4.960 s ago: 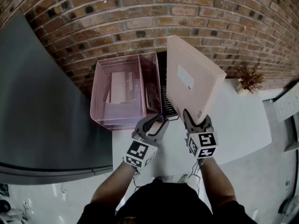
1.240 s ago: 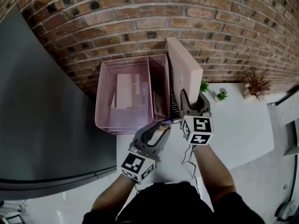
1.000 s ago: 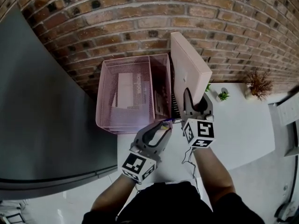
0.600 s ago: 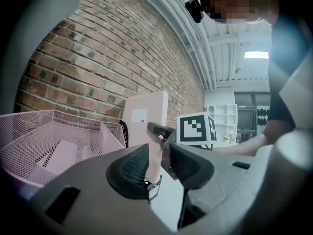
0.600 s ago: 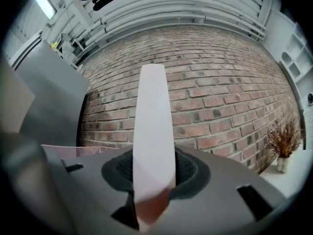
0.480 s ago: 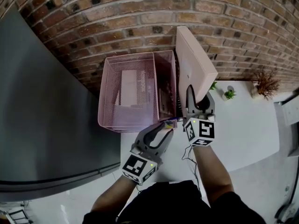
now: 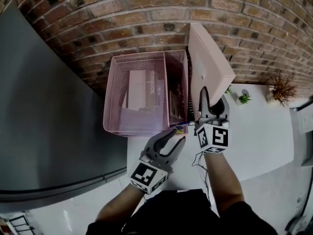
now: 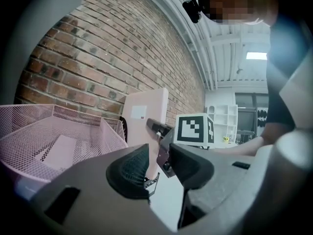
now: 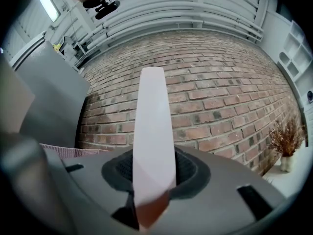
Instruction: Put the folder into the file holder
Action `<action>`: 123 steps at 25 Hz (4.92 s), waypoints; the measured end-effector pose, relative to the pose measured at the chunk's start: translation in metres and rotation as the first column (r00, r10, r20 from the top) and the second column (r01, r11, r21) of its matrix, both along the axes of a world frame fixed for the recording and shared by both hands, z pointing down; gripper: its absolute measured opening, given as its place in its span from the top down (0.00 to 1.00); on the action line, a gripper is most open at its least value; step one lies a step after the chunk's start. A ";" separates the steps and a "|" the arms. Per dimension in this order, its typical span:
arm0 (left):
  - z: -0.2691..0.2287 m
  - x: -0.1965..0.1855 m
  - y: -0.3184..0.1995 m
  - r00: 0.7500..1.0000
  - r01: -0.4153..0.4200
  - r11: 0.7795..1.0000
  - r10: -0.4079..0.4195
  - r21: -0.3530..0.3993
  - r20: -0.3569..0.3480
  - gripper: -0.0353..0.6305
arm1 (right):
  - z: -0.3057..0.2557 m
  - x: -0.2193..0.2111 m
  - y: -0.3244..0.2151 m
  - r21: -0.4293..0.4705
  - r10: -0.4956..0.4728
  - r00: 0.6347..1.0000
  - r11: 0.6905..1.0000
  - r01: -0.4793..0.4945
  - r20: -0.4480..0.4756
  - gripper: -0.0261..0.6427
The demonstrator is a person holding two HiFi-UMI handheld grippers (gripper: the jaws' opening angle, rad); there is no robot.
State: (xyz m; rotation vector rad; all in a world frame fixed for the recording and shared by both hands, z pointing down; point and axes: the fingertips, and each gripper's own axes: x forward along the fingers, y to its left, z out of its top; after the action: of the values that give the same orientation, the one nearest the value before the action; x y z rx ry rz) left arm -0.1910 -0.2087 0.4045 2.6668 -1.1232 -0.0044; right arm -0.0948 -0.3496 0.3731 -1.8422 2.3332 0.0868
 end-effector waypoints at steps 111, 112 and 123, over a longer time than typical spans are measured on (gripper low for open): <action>-0.043 0.177 0.187 0.952 0.301 0.952 -0.303 0.049 0.041 0.94 | -0.026 0.159 0.268 -0.176 -0.482 0.875 0.866 0.468 -0.047 0.96; -0.044 0.182 0.198 0.947 0.314 0.948 -0.317 0.054 0.047 0.94 | -0.028 0.164 0.280 -0.172 -0.497 0.866 0.859 0.483 -0.051 0.96; -0.052 0.190 0.277 0.898 0.426 0.900 -0.433 0.089 0.081 0.94 | -0.030 0.172 0.368 -0.186 -0.595 0.803 0.792 0.582 -0.020 0.96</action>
State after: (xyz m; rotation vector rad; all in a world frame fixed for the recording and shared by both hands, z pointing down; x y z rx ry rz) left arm -0.0007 0.0685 0.3525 2.4371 -1.7539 0.0101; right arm 0.0774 0.0180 0.3436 -1.0851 2.9350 -0.1298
